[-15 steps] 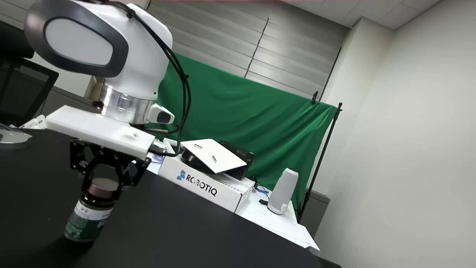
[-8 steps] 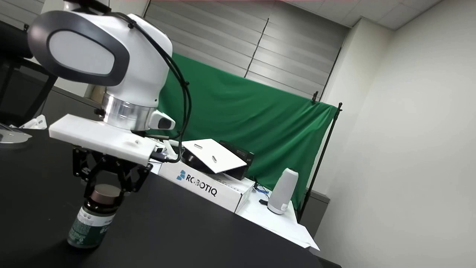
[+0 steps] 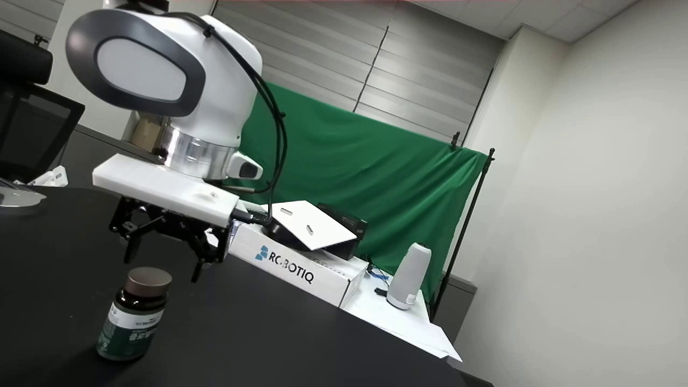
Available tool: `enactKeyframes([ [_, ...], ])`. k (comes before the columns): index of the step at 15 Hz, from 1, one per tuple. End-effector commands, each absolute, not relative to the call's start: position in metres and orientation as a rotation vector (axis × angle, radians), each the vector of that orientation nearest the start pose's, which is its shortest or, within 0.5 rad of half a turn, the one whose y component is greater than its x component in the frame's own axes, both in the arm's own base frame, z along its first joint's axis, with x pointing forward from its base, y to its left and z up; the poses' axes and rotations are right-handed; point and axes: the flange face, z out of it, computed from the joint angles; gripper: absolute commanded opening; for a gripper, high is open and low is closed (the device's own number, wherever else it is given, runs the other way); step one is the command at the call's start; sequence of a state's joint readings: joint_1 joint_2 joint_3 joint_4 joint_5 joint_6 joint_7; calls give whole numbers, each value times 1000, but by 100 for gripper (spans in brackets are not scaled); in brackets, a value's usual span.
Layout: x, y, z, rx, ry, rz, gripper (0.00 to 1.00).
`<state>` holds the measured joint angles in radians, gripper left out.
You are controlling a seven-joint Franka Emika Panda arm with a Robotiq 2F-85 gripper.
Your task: Pick up the vial and move it to the left, bring it back and put it down again, pick it up and move it forward
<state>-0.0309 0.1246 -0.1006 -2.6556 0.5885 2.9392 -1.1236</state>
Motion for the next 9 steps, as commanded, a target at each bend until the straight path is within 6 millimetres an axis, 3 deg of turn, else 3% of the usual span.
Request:
enactKeyframes([
  [1, 420, -96, 251, -3026, -639, -401, 100],
  [4, 424, -91, 274, -3028, -671, -433, 100],
  [5, 428, -96, 258, -3030, -693, -418, 100],
  [9, 427, -95, 259, -3027, -699, -416, 100],
])
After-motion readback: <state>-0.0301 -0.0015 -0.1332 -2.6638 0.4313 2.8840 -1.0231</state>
